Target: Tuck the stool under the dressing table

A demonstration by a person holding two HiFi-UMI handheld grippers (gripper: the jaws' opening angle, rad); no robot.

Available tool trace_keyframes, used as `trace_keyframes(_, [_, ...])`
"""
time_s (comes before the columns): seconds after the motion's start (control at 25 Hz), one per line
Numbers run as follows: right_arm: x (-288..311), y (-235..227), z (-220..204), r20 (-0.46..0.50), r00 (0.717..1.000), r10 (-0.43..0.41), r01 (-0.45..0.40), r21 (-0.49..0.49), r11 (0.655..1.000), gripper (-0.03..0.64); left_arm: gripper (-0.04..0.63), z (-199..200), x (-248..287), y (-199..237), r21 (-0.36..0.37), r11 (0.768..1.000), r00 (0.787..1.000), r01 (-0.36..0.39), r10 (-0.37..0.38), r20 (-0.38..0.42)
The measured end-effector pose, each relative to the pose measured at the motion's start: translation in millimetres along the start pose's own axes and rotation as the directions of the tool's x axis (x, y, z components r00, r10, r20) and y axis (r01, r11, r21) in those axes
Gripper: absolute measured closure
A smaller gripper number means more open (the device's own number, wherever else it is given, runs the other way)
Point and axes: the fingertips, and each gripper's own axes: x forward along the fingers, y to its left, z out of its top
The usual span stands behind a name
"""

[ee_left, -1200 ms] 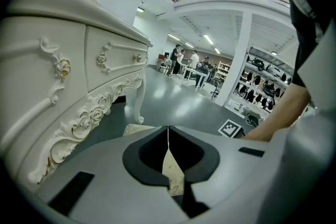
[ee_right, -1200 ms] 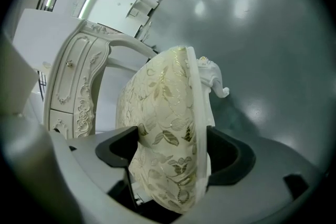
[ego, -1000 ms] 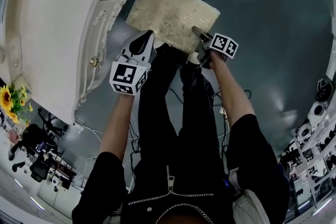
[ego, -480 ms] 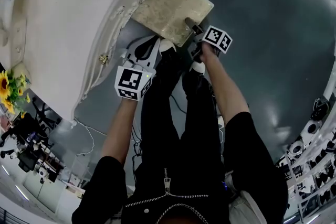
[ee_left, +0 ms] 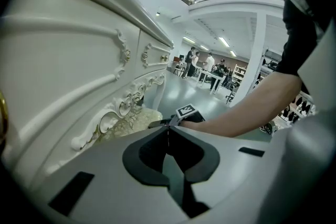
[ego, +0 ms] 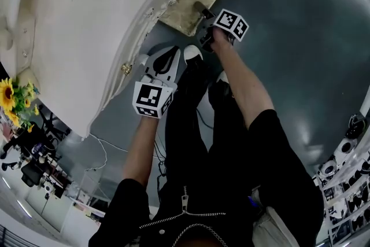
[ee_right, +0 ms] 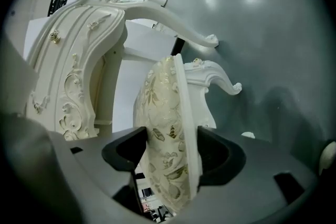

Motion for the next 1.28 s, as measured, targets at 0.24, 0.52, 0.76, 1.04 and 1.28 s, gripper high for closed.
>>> trace_keyframes(0.24, [36,22,-10,-0.007,1.0,0.015,-0.014,0.025,1.0,0.321,0.572,-8,-9,6,-0.012,1.0,1.0,-0.017,0.017,-0.009])
trace_keyframes(0.52, [49,35,-19,-0.052,0.999,0.01,-0.014,-0.061,0.998,0.343,0.572,-8,-14,4,0.012,1.0,1.0,-0.006,0.006,-0.022])
trace_keyframes(0.76, [-1,52,-25,-0.1,0.989,-0.11,0.041,-0.528,0.848,0.39,0.572,12,-25,-14,-0.007,1.0,1.0,-0.004,0.004,0.01])
trace_keyframes(1.04, [-87,125,-38,-0.09,0.987,-0.133,-0.005,-0.848,0.529,0.554,0.572,78,-68,-37,-0.01,0.999,0.996,-0.035,0.036,0.087])
trace_keyframes(1.28, [-182,195,-35,-0.051,0.993,-0.106,-0.006,-0.924,0.383,0.611,0.572,129,-112,-54,-0.002,0.997,0.989,-0.076,0.075,0.128])
